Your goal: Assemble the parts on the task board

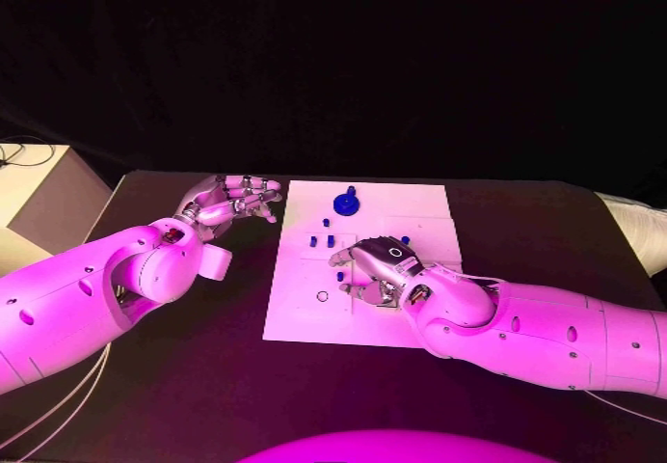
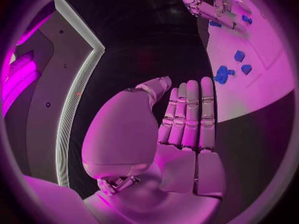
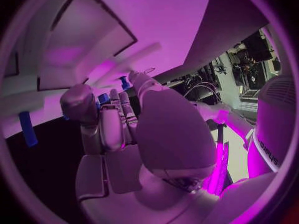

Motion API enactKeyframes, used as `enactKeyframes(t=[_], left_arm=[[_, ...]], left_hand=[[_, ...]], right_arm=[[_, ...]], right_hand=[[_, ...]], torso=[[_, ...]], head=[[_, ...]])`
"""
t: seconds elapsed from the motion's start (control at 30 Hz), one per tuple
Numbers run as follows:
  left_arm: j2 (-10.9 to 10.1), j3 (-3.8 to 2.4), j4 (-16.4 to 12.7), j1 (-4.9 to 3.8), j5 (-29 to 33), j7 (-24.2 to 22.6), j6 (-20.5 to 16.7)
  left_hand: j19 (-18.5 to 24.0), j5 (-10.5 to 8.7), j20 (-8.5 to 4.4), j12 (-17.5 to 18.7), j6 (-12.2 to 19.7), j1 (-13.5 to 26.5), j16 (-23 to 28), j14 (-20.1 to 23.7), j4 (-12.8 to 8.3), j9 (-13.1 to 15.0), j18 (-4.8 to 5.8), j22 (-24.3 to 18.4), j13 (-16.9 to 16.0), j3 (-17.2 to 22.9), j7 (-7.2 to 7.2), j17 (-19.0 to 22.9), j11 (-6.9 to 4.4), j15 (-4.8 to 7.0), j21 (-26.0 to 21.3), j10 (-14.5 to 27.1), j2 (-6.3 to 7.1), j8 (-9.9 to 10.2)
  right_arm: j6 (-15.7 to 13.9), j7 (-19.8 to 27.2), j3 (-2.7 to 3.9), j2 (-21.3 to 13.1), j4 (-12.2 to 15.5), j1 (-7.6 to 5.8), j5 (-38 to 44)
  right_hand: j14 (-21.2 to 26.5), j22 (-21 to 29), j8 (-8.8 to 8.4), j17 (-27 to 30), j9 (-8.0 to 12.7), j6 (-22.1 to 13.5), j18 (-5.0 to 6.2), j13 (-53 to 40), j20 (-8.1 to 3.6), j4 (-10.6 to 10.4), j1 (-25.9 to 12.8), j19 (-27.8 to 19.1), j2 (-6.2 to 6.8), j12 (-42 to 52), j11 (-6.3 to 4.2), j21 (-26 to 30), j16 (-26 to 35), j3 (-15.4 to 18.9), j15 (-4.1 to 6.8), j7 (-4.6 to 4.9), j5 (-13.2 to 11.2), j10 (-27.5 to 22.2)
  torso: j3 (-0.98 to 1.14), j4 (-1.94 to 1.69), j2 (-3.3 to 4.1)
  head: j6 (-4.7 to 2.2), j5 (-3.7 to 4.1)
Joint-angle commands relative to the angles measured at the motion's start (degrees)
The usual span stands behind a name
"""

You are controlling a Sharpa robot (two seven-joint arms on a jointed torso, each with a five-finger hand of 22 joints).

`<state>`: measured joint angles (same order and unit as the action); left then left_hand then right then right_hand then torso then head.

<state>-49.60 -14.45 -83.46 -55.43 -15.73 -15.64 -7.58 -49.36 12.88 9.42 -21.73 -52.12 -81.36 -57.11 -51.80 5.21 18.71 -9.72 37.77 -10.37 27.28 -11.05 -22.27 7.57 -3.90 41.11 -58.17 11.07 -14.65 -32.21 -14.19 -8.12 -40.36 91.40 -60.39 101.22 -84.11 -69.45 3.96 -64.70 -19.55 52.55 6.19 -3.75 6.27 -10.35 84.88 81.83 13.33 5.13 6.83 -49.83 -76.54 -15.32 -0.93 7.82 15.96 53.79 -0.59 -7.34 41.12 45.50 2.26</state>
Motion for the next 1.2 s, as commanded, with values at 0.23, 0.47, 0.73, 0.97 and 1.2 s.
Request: enactKeyframes(t=[0.23,0.47,0.73,0.97,1.2], left_arm=[[0.1,-0.04,0.0,0.0,0.2,-0.2,0.7],[0.2,-0.04,0.3,0.01,0.2,-0.2,0.8],[0.4,-0.04,0.5,0.06,0.3,-0.2,0.9],[0.5,-0.04,0.6,0.13,0.3,-0.1,0.9],[0.4,-0.04,0.5,0.15,0.3,-0.1,1.0]], left_hand=[[-0.5,0.31,0.01,0.3,0.3,-0.4,0.2,-0.4,-0.3,-0.1,-0.64,0.1,0.1,-0.1,-0.15,0.1,-0.1,-0.01,-0.3,0.4,0.03,0.1],[-0.5,0.31,0.01,0.3,0.3,-0.4,0.2,-0.4,-0.3,-0.1,-0.64,0.1,0.1,-0.1,-0.15,0.1,-0.1,-0.01,-0.3,0.4,0.03,0.1],[-0.5,0.3,0.02,0.3,0.3,-0.4,0.2,-0.5,-0.2,-0.1,-0.63,0.1,0.1,-0.1,-0.16,0.1,-0.09,-0.03,-0.3,0.4,0.01,0.2],[-0.5,0.3,0.02,0.3,0.3,-0.4,0.2,-0.5,-0.2,-0.1,-0.63,0.1,0.1,-0.1,-0.16,0.1,-0.09,-0.03,-0.3,0.4,0.01,0.2],[-0.5,0.3,0.02,0.3,0.3,-0.3,0.3,-0.5,-0.2,-0.1,-0.63,0.1,0.1,-0.1,-0.15,0.1,-0.09,-0.03,-0.3,0.4,-0.02,0.1]], right_arm=[[-0.9,1.6,0.48,-4.6,3.8,-1.64,-7.5],[1.4,4.3,1.01,-9.0,5.6,-5.65,-18.7],[7.2,4.8,1.2,-11.9,3.3,-8.66,-20.5],[11.5,3.6,1.22,-12.2,1.0,-9.23,-17.5],[13.3,2.3,1.2,-11.7,-0.2,-9.27,-14.2]], right_hand=[[-0.7,-0.3,0.33,-0.2,0.8,0.7,0.46,-0.2,-0.02,-2.4,1.8,0.4,0.03,2.4,-0.69,-0.7,0.0,-0.1,0.03,1.06,0.2,2.2],[-0.8,-1.2,0.5,-0.5,1.2,1.3,0.15,-0.2,-0.27,-3.0,2.1,1.0,0.22,3.3,-0.93,-2.5,-0.2,-1.0,0.27,1.52,0.1,3.6],[-1.8,-4.0,0.9,-3.9,1.6,2.4,-0.69,-0.1,-0.52,-3.7,2.1,2.4,1.01,4.0,-1.23,-7.7,-2.5,-2.1,0.48,1.24,0.1,5.2],[-1.9,-4.3,0.93,-4.3,1.8,2.6,-0.73,0.0,-0.58,-3.9,2.0,2.5,1.73,3.8,-1.27,-8.0,-2.8,-1.9,0.51,1.02,-0.3,4.9],[-1.8,-4.1,0.84,-4.1,2.0,2.4,-0.68,0.1,-0.56,-4.0,2.2,2.4,2.01,3.5,-1.19,-7.6,-2.8,-1.5,0.45,0.72,-1.0,4.2]], torso=[[-0.03,0.09,-0.12],[-0.01,0.21,-0.2],[0.0,0.33,-0.29],[-0.05,0.25,-0.25],[-0.09,0.22,-0.19]], head=[[-0.86,0.61],[-1.86,1.64],[-2.48,2.25],[-2.58,2.52],[-2.56,2.6]])
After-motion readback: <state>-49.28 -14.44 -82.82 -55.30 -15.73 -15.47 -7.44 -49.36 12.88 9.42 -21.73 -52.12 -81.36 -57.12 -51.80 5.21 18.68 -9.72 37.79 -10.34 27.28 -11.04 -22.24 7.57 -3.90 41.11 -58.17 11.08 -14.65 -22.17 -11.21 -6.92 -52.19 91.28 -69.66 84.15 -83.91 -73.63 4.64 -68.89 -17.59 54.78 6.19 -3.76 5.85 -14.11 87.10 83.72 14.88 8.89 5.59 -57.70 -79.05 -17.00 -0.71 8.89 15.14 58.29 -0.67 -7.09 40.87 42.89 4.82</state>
